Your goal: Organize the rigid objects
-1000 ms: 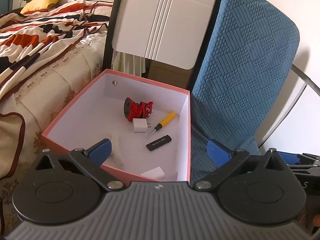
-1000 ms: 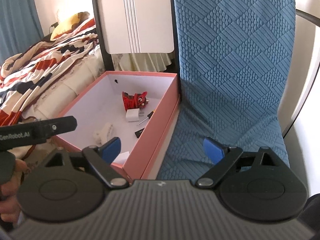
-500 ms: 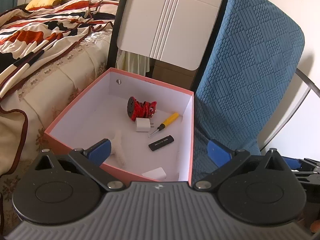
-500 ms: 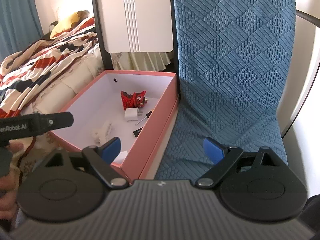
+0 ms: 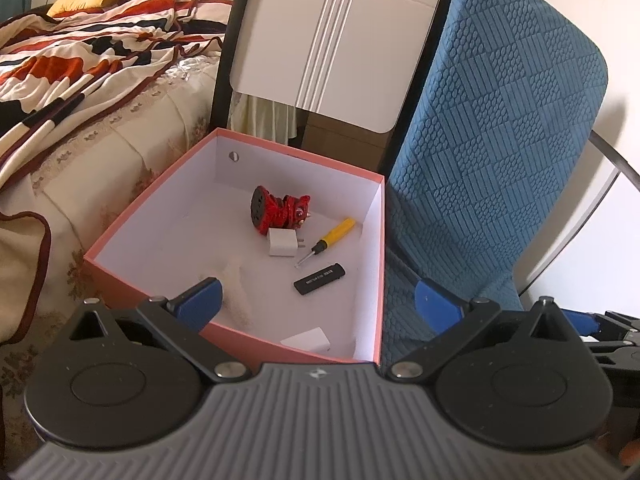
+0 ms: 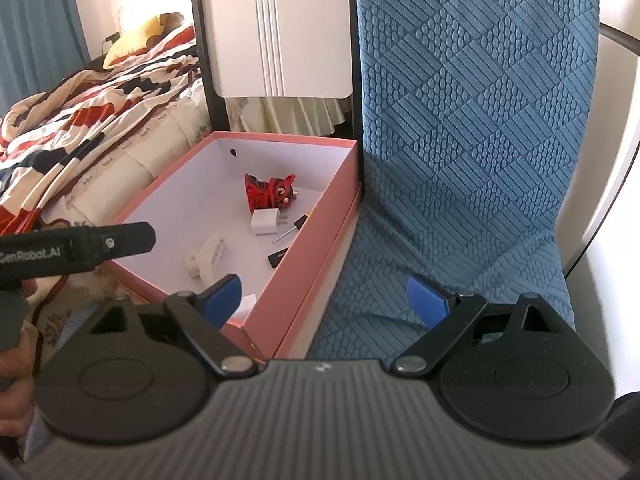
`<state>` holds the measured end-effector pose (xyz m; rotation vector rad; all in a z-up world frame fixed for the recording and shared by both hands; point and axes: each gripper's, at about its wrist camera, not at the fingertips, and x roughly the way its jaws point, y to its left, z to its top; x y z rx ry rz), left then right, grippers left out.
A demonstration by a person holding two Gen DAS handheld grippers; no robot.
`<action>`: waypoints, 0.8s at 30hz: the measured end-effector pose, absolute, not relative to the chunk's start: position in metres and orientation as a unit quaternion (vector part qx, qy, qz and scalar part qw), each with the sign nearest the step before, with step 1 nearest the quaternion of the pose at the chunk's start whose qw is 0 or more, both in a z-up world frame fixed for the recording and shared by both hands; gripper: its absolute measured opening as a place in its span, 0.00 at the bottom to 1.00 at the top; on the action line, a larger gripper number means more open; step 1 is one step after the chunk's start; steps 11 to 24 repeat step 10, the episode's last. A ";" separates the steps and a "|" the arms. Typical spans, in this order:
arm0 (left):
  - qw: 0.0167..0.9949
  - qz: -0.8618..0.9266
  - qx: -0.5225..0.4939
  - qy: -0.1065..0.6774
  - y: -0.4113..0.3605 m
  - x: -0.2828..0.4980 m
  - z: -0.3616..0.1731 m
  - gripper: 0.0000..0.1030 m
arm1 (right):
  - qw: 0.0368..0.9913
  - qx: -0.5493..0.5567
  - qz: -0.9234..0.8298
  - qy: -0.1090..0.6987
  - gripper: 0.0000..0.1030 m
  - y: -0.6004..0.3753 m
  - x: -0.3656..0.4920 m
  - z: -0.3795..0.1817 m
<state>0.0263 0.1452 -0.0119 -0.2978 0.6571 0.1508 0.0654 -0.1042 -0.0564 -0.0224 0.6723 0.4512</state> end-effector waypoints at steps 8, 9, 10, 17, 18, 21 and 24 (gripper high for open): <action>0.932 0.077 -0.144 0.325 0.146 0.026 -0.014 1.00 | 0.921 -0.012 0.216 0.325 0.89 -0.106 0.064 -0.056; 0.932 0.077 -0.144 0.324 0.145 0.026 -0.014 1.00 | 0.921 -0.013 0.217 0.324 0.89 -0.105 0.064 -0.056; 0.932 0.078 -0.144 0.324 0.145 0.026 -0.014 1.00 | 0.921 -0.015 0.217 0.324 0.89 -0.105 0.064 -0.056; 0.932 0.078 -0.144 0.324 0.145 0.026 -0.014 1.00 | 0.921 -0.015 0.217 0.324 0.89 -0.105 0.064 -0.056; 0.932 0.078 -0.144 0.324 0.145 0.026 -0.014 1.00 | 0.921 -0.015 0.217 0.324 0.89 -0.105 0.064 -0.056; 0.932 0.078 -0.144 0.324 0.145 0.026 -0.014 1.00 | 0.921 -0.015 0.217 0.324 0.89 -0.105 0.064 -0.056; 0.932 0.078 -0.144 0.324 0.145 0.026 -0.014 1.00 | 0.921 -0.015 0.217 0.324 0.89 -0.105 0.064 -0.056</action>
